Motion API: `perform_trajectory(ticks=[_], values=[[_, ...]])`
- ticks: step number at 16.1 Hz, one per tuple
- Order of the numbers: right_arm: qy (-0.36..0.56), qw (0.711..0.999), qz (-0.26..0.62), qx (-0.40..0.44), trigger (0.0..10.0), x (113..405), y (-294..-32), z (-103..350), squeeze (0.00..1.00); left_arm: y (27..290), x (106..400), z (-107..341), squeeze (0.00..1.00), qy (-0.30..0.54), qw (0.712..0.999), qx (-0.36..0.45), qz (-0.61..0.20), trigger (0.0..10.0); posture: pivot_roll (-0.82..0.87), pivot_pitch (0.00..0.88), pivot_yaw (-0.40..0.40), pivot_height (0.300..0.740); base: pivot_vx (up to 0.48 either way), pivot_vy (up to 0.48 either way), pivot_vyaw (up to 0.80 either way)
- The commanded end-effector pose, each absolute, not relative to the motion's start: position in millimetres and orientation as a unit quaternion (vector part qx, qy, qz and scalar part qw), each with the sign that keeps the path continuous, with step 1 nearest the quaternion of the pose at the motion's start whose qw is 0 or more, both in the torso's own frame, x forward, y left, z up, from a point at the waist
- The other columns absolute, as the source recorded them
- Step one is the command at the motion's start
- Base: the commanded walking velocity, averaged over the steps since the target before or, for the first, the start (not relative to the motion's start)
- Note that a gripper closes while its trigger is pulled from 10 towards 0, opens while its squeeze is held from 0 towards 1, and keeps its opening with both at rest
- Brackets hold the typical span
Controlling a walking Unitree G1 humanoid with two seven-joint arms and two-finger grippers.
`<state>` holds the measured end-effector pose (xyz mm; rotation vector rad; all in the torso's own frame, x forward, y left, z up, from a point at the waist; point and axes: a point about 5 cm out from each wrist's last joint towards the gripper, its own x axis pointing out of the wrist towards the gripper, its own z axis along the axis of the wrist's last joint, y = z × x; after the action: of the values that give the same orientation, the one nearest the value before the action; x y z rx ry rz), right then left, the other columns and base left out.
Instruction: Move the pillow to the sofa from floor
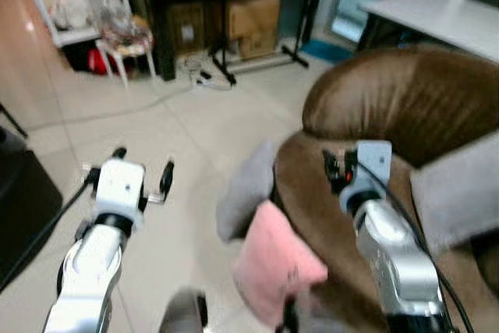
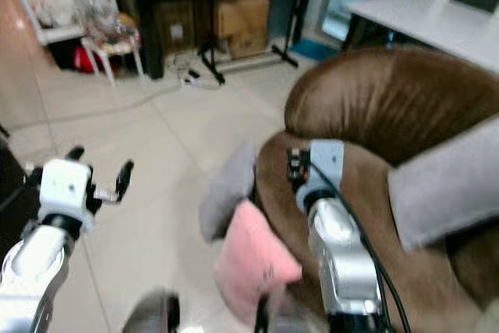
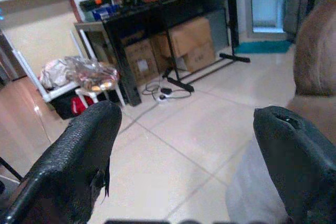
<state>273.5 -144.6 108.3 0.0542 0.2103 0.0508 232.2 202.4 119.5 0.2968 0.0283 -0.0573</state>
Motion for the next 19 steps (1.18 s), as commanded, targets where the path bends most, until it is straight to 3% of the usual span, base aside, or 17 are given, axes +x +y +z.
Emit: perform_trajectory(ticks=[1,9,19], values=[[0.098,0.995,0.026,0.018,10.0,274.9,-146.0,110.2,0.00,201.5,232.1,118.6,0.00,0.013,0.989,0.142,-0.025,10.0,0.03,0.000,-0.048,0.602,0.000,0.000,0.00],[0.099,0.994,0.034,0.011,10.0,278.5,-144.9,110.3,0.00,202.4,232.9,120.5,0.00,0.004,0.990,0.140,-0.012,10.0,0.03,0.000,-0.063,0.602,0.000,0.000,0.00],[0.106,0.993,0.051,0.010,10.0,277.8,-137.6,107.0,0.00,204.0,232.9,122.5,0.00,-0.008,0.991,0.136,-0.008,10.0,0.04,0.000,-0.065,0.522,0.000,0.000,0.00]])
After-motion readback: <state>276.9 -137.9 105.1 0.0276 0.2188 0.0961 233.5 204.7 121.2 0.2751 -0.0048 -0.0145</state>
